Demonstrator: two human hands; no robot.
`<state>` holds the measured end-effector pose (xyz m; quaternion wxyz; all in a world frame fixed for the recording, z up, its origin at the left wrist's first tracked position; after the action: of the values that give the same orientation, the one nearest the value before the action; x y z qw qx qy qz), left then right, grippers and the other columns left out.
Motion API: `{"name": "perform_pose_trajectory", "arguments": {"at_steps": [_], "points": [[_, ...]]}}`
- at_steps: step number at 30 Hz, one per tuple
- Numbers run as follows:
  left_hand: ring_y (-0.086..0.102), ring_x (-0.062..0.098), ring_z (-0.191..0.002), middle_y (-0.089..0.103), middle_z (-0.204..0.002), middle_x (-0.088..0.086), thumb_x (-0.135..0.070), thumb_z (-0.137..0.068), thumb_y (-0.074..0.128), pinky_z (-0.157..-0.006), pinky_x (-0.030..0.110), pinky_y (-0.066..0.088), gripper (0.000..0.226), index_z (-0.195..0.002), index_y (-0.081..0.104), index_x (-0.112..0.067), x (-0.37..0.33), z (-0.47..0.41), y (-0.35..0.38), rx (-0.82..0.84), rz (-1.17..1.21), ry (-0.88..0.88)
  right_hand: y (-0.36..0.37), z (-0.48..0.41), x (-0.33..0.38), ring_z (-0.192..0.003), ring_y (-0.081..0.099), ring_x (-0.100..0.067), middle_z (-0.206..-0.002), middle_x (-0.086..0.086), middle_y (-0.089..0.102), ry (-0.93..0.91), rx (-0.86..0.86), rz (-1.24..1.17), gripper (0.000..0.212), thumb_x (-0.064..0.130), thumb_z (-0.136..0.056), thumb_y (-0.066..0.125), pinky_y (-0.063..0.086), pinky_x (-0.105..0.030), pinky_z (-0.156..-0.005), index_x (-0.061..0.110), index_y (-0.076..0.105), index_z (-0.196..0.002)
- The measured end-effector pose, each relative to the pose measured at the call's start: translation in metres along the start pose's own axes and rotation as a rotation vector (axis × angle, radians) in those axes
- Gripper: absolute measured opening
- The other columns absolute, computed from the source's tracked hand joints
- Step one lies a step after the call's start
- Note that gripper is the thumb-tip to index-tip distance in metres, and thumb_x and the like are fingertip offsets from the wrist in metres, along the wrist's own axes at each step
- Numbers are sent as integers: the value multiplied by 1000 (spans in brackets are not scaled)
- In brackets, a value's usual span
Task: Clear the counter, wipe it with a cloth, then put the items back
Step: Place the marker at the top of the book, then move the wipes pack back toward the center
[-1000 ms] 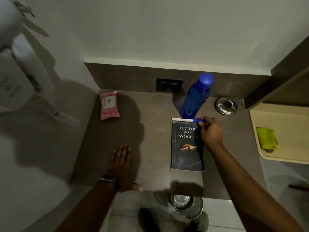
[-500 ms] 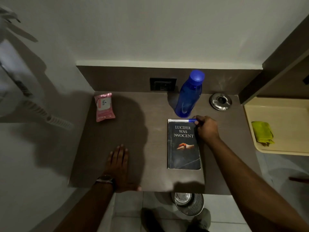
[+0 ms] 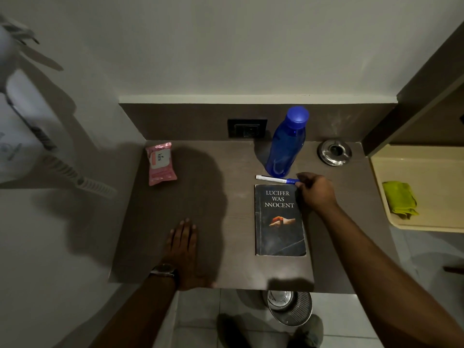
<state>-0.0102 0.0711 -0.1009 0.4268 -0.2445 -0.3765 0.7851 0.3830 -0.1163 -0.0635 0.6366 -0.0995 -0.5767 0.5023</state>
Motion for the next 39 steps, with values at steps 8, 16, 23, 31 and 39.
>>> {"name": "perform_pose_trajectory", "arguments": {"at_steps": [8,16,23,31,39], "points": [[-30,38,-154,-44,-160,18,-119,-38,26,-127,58,-13,170,-148,-39,-7,0,0,-1,-7,36,11,16,58,63,-104,57,-12,-113,4,65,-256,-340,69,35,43,-99,62,47,-26,-76,33,56,-131],[-17,41,-158,-26,-168,23,-116,-46,32,-127,58,-10,165,-153,-31,-7,-6,7,-2,-66,16,-2,197,76,196,-105,74,-36,-104,-18,79,-227,387,-57,35,40,-101,66,56,-35,-90,7,80,-100],[-36,41,-151,-43,-160,22,-114,-47,38,-125,60,-16,169,-154,-34,-3,-7,6,-3,-11,15,5,255,65,253,-95,70,-26,-128,-16,68,298,563,-627,48,43,-103,65,67,-43,-83,6,61,-134],[-39,40,-150,-45,-159,21,-114,-47,35,-125,59,-18,169,-154,-33,-3,-5,5,-2,-4,20,12,256,55,252,-107,75,-37,-131,-27,69,351,478,-770,23,12,-108,59,64,-44,-83,-1,58,-127],[-37,41,-150,-49,-155,20,-115,-48,32,-125,58,-18,164,-140,-49,-6,-9,8,-8,-7,28,23,205,116,132,-70,69,-30,-80,-20,71,350,117,-711,29,1,-102,56,63,-40,-63,5,65,-75]]}}
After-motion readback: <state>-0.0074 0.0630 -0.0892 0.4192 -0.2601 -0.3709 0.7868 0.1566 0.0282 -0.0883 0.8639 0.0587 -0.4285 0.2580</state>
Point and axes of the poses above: each hand's wrist, its own z-axis away from the middle knuckle, its own y-axis out of the palm, x = y × z, the point moved 4 cm from there along -z, towards the middle knuckle
